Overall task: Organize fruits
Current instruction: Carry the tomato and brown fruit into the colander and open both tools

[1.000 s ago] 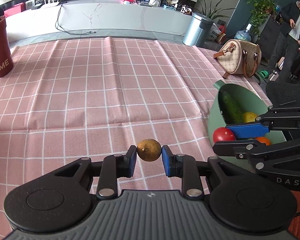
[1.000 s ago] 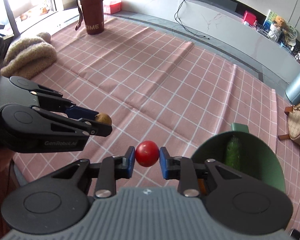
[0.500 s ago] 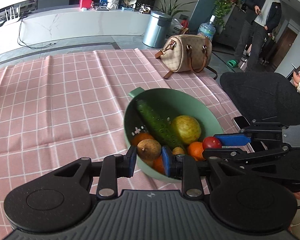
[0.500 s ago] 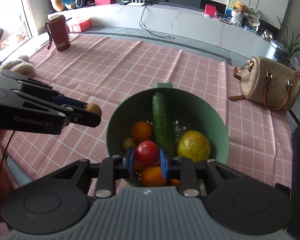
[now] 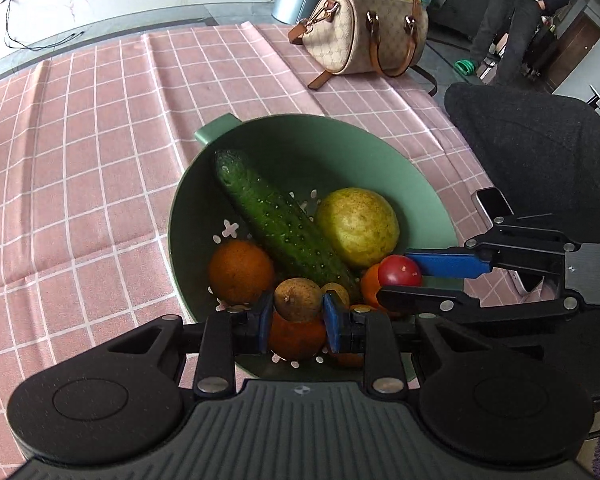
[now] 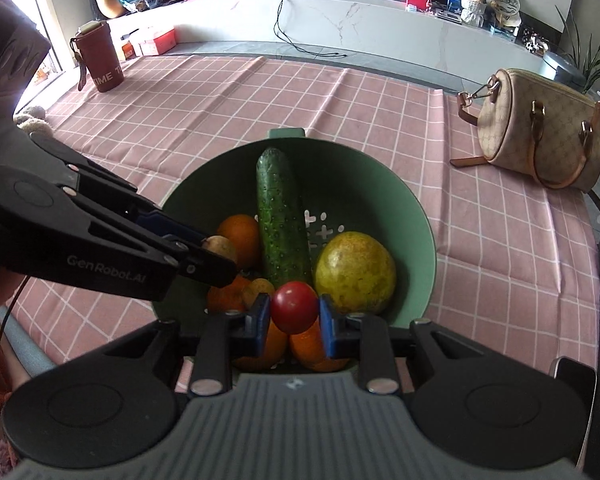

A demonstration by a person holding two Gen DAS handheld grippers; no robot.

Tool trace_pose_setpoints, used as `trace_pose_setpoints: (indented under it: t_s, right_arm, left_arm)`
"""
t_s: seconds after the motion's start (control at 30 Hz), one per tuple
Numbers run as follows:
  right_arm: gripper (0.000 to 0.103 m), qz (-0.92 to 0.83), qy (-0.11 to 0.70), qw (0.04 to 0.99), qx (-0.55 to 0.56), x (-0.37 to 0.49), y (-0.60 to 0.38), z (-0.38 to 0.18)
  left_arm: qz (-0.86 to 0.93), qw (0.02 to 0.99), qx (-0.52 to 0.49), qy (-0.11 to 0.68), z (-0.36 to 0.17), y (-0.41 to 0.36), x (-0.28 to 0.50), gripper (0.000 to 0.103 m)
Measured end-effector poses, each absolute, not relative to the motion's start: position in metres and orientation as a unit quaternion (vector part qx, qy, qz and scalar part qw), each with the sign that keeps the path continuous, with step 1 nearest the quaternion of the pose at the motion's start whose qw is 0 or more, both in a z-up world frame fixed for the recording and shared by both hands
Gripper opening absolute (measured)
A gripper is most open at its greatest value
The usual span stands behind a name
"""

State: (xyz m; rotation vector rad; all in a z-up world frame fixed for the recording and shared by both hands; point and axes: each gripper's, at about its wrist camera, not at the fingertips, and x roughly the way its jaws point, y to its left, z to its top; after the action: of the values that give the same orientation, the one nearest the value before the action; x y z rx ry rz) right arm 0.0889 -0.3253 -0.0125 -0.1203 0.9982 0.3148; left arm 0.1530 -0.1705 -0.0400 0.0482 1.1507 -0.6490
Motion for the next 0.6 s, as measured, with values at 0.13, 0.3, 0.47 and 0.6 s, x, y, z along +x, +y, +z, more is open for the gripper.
trace_pose_setpoints:
  t_s: [0.13,0.3,0.47,0.6]
  right_arm:
    - [0.022,0.159,0.486,0.858,-0.055,0.098,-0.328,-0.023]
    - [0.022,0.169,0.488,0.855,-0.053,0.104,-0.327,-0.027]
    - [0.023,0.173,0.488,0.854,-0.057,0.106,-0.326,-0.028]
    - [0.023,0.171,0.488,0.854,-0.057,0.106,-0.326,-0.028]
  left_arm:
    - [-0.298,0.786,0.021,0.541,-0.046,-0.172,0.159,0.030]
    - [-0.302,0.784,0.024,0.541,-0.047,-0.176,0.163,0.030]
    - [-0.305,0.785,0.026,0.538,-0.047,-0.176,0.163,0.030]
    - [-0.303,0.786,0.019,0.539,-0.046,-0.174,0.163,0.038]
